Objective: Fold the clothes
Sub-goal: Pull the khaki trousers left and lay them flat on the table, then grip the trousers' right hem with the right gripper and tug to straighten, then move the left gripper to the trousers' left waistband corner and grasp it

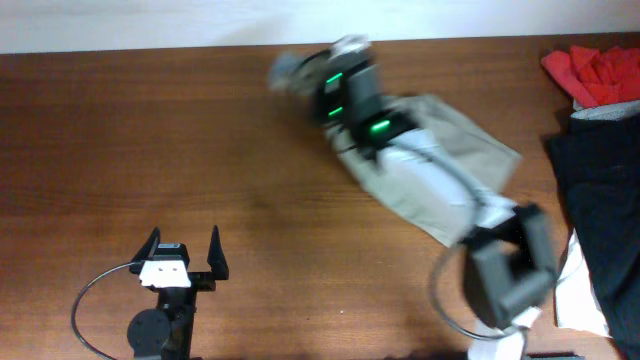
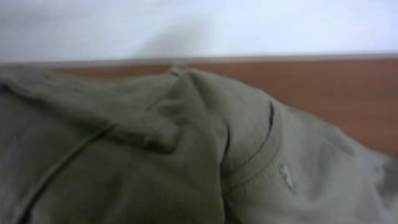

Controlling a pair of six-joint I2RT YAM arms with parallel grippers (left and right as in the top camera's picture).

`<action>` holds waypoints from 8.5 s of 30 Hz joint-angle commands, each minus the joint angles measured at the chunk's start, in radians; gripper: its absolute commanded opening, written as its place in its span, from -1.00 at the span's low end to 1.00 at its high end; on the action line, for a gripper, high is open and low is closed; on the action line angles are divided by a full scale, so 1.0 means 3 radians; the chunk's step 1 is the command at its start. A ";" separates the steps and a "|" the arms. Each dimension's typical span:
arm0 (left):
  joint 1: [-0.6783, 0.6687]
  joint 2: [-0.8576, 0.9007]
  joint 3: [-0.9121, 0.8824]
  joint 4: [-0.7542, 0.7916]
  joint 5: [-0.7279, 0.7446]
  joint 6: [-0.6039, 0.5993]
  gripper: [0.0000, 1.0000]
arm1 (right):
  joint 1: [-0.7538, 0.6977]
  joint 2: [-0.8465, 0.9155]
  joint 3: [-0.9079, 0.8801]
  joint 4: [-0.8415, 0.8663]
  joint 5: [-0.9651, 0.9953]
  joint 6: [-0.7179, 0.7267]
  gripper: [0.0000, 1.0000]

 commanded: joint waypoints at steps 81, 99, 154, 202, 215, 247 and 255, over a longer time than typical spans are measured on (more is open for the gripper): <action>0.0018 -0.0017 -0.0020 -0.0009 -0.0023 -0.0005 0.99 | -0.2256 0.0769 0.0587 -0.1804 -0.0118 -0.0748 -0.92; 0.0018 -0.0017 -0.0020 -0.0009 -0.0023 -0.0005 0.99 | -0.2263 0.0977 0.0678 -0.1906 -0.0263 -0.0749 -0.41; 0.0018 -0.0017 -0.0020 -0.0009 -0.0023 -0.0005 0.98 | -0.2242 0.0605 0.1221 -0.3011 -0.0413 -0.0505 0.55; 0.0018 -0.0017 -0.0020 -0.0009 -0.0023 -0.0005 0.99 | -0.2186 -0.0599 -0.0209 -0.2786 -0.1039 0.0174 0.97; 0.0014 0.0160 0.0151 0.1003 0.1472 -0.0009 0.98 | -0.1572 -0.0395 -0.0221 -0.2144 -0.0861 0.0188 0.97; -0.0575 0.6940 0.5728 -0.1558 0.0649 0.0028 0.98 | -0.1568 -0.0395 -0.0221 -0.2052 -0.0858 0.0187 0.97; -0.0567 0.7495 0.5728 -0.1266 0.0651 0.0027 0.98 | -0.1568 -0.0395 -0.0221 -0.2052 -0.0860 0.0187 0.97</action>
